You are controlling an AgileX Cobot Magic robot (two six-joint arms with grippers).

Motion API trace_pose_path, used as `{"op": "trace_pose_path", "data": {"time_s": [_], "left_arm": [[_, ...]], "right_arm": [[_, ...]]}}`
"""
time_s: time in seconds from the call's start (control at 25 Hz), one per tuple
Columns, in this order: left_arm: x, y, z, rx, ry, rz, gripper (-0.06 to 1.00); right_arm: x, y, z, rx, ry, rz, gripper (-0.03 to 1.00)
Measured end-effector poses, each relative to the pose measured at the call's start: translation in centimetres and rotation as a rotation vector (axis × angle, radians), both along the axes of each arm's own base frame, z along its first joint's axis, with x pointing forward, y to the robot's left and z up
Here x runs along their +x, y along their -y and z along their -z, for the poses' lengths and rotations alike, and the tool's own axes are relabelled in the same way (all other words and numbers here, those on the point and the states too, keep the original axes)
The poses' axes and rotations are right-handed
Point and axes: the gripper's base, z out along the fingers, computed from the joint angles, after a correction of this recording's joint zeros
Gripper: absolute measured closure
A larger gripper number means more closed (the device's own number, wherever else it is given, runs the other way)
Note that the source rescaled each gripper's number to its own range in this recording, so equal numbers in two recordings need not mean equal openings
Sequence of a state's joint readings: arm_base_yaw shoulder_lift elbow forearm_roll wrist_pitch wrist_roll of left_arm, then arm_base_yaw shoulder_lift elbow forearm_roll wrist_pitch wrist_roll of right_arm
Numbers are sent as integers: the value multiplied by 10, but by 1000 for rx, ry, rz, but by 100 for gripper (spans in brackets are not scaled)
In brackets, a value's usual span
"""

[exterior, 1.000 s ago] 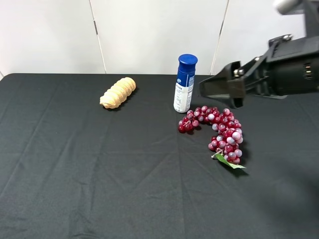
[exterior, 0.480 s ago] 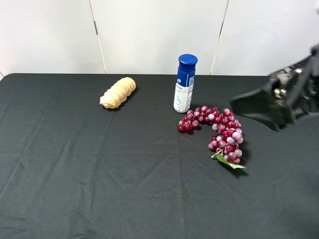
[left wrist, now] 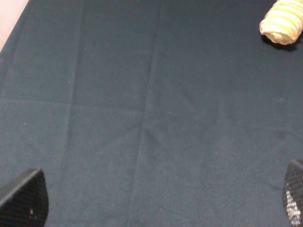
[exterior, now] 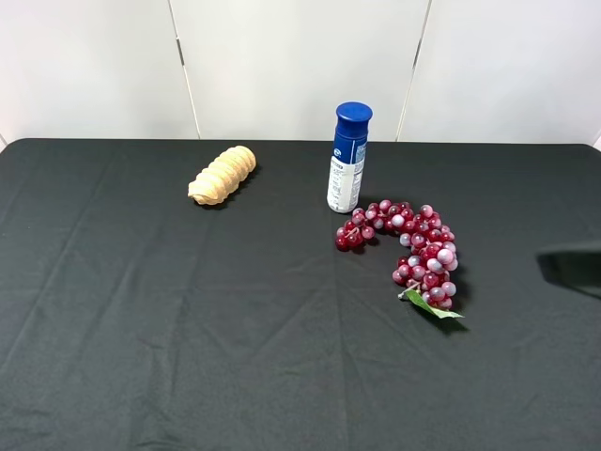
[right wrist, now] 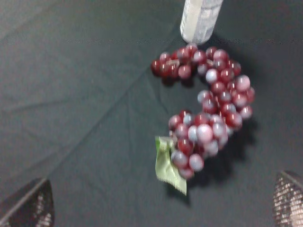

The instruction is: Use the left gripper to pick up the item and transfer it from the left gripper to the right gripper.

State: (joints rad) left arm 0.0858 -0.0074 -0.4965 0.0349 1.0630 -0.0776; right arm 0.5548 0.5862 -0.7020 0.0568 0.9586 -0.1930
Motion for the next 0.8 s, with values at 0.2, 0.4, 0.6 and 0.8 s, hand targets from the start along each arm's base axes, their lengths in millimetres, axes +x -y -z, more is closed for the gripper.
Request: {"op": "trace_pose_path", "data": {"time_s": [0.2,0.4,0.6,0.8], "left_arm": [[0,0,0,0,0,0,-4],[0,0,0,0,0,0,-4],[0,0,0,0,0,0,-4],[0,0,0,0,0,0,-4]], "right_arm": [[-22,13,1,-20,-29,-6,-3],[-38,23,2,-5,-63,22,-3],[-53,33,0,42,-3,31,-3],[-67,42,-1,85,51,41,-3]]}}
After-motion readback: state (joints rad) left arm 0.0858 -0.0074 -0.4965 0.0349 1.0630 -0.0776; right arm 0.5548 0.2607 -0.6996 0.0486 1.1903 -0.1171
